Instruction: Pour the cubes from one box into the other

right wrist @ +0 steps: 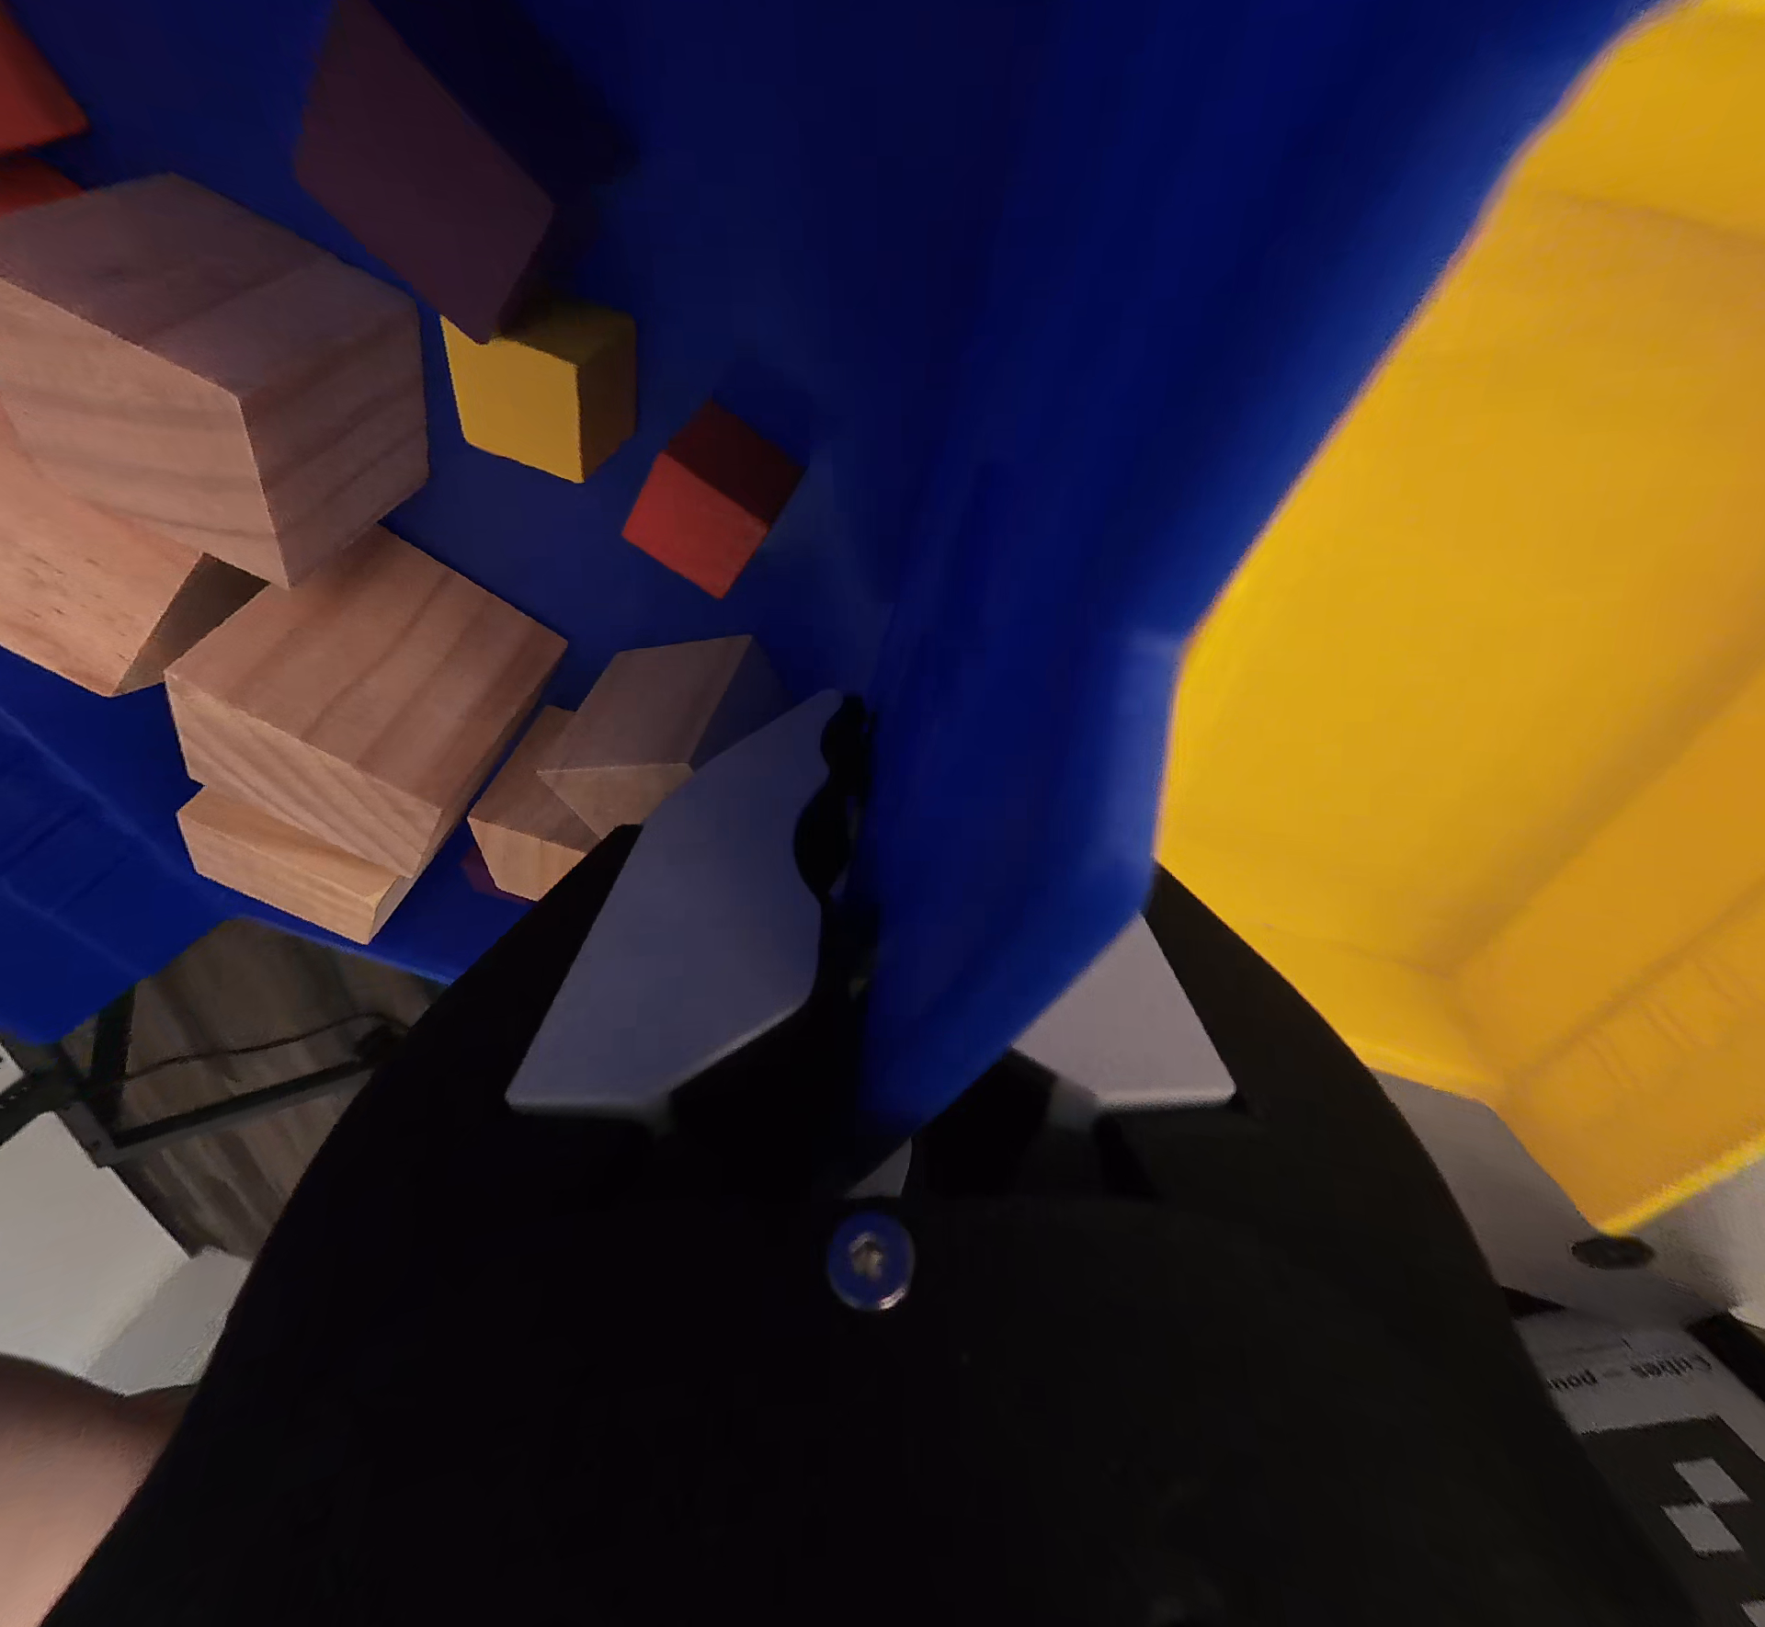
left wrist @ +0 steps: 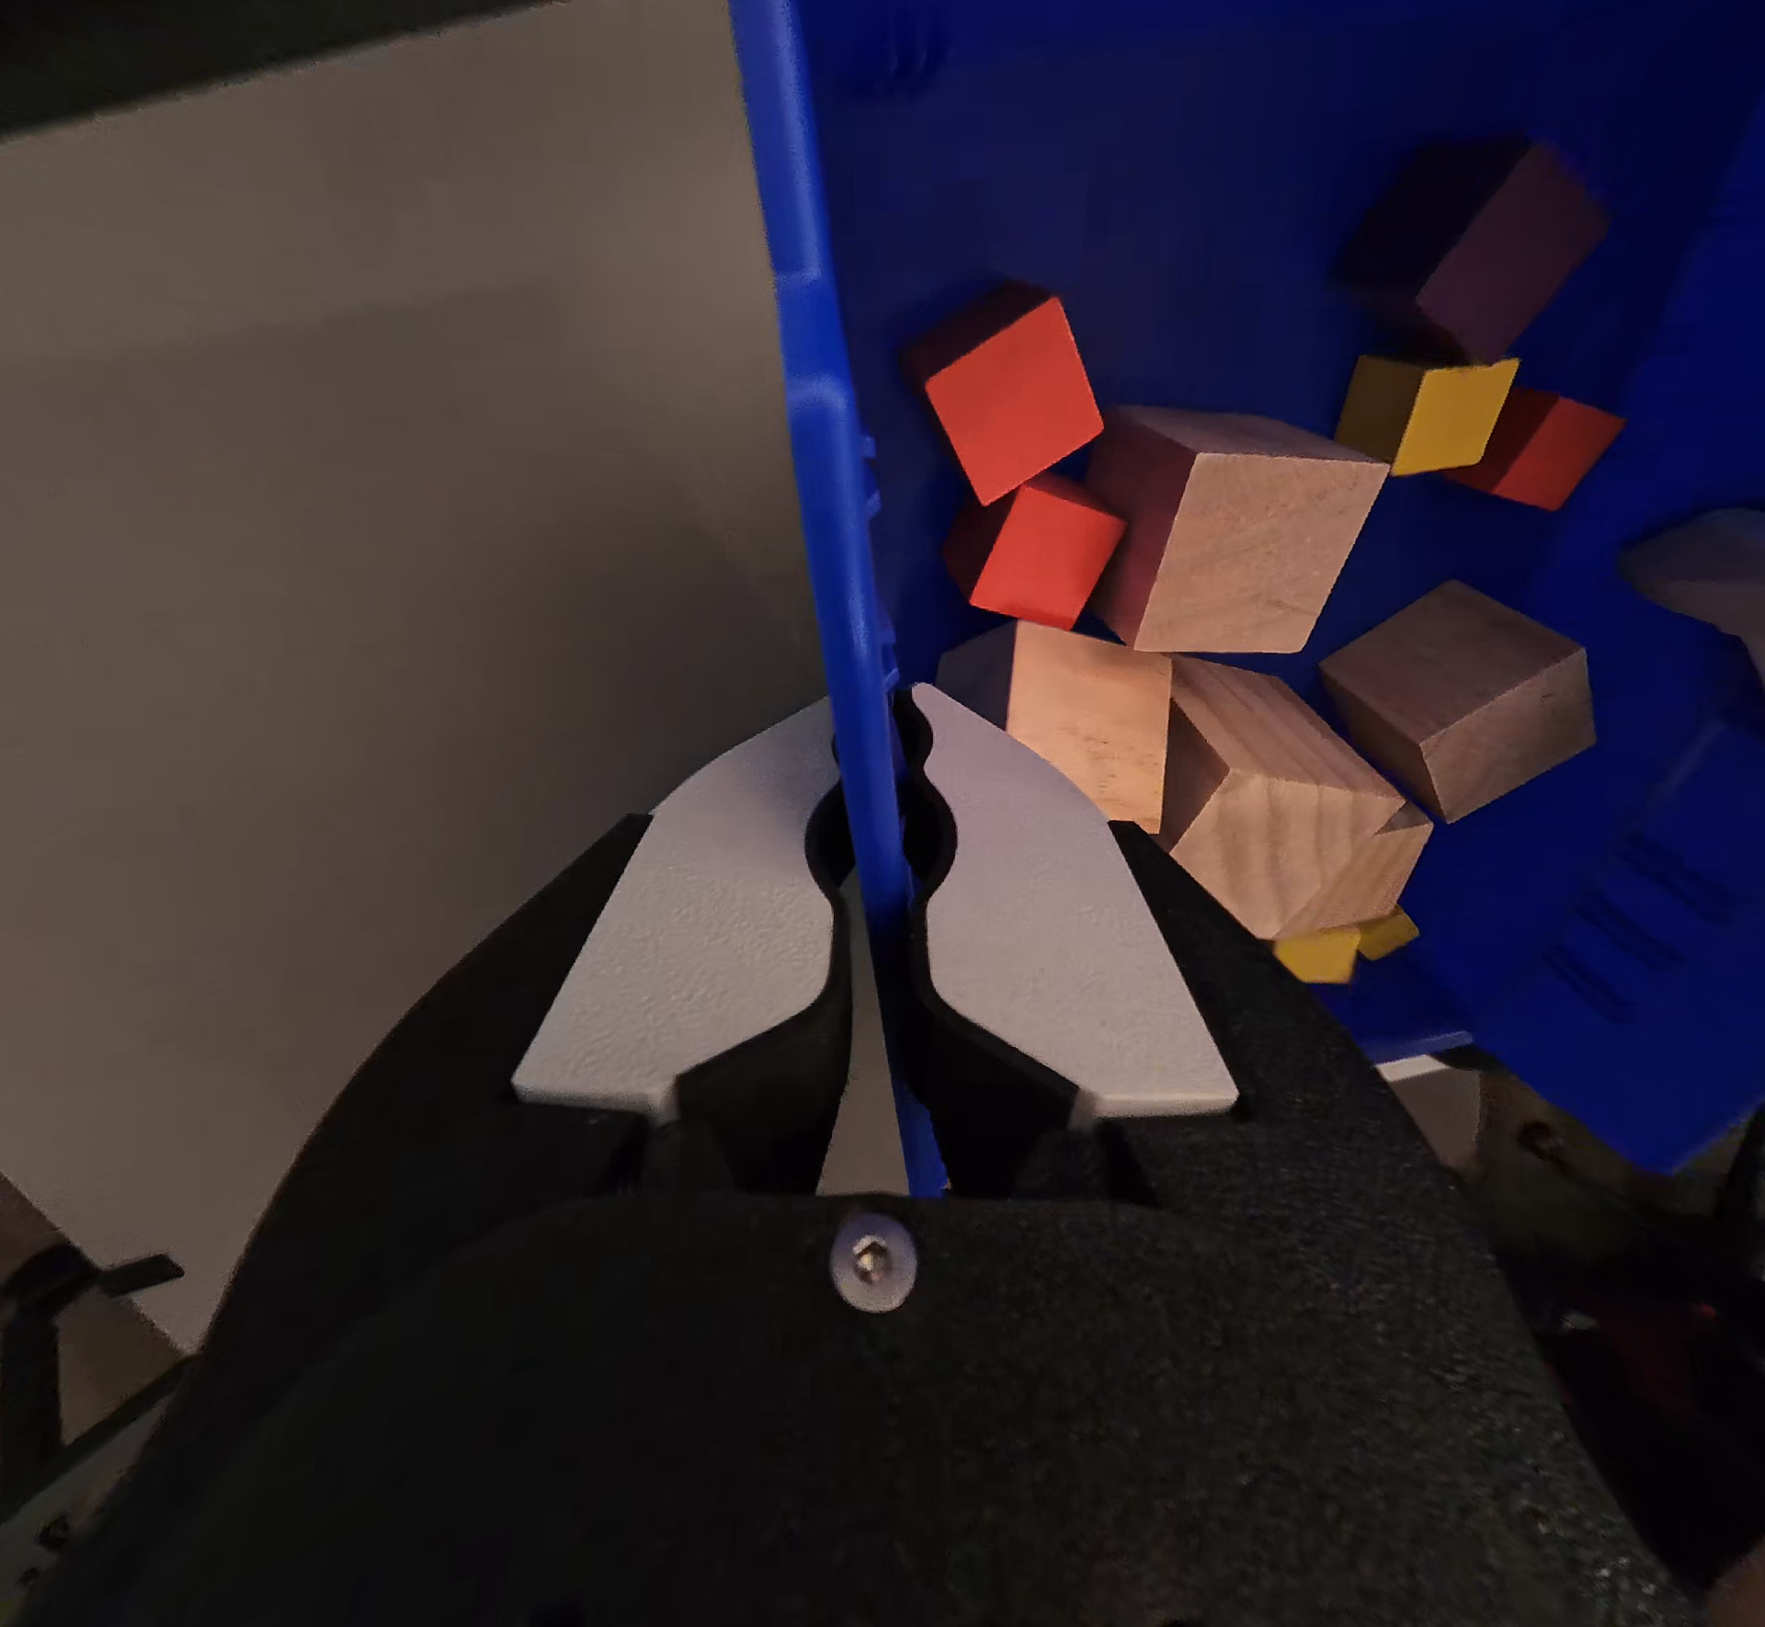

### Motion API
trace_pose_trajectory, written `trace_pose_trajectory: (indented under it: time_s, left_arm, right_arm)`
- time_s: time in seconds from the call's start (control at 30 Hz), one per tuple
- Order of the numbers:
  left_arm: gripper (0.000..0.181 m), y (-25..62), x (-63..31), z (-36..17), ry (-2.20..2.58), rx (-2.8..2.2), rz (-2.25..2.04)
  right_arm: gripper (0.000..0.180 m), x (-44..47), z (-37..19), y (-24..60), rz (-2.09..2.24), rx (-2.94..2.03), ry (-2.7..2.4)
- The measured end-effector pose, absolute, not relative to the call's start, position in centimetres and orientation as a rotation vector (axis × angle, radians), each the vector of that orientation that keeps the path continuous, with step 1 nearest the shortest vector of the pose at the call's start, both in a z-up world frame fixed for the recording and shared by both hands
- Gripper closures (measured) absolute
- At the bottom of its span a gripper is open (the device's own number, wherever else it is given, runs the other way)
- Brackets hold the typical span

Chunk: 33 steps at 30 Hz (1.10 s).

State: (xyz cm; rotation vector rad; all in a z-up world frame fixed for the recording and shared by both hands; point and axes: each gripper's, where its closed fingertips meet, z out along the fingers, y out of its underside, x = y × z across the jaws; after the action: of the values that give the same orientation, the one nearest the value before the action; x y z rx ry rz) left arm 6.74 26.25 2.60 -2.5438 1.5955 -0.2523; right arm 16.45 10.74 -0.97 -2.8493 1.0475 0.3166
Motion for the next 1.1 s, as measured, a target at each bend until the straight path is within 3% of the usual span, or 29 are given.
trace_pose_trajectory:
  time_s: [0.37, 0.67, 1.1]
  left_arm:
    - [0.176, 16.6, 19.2, 8.9, 1.821, -2.343, -0.352]
    - [0.176, 10.6, 28.3, 8.5, 1.909, -2.159, -0.522]
    - [0.176, 8.5, 33.4, 8.9, 1.854, -1.857, -0.713]
  right_arm:
    - [0.173, 25.9, 6.0, -0.5, 0.18, -2.686, 1.297]
    - [0.172, 33.4, 6.6, -7.4, -0.053, -2.556, 1.393]
    - [0.17, 38.2, 7.0, -9.7, -0.35, -2.354, 1.314]
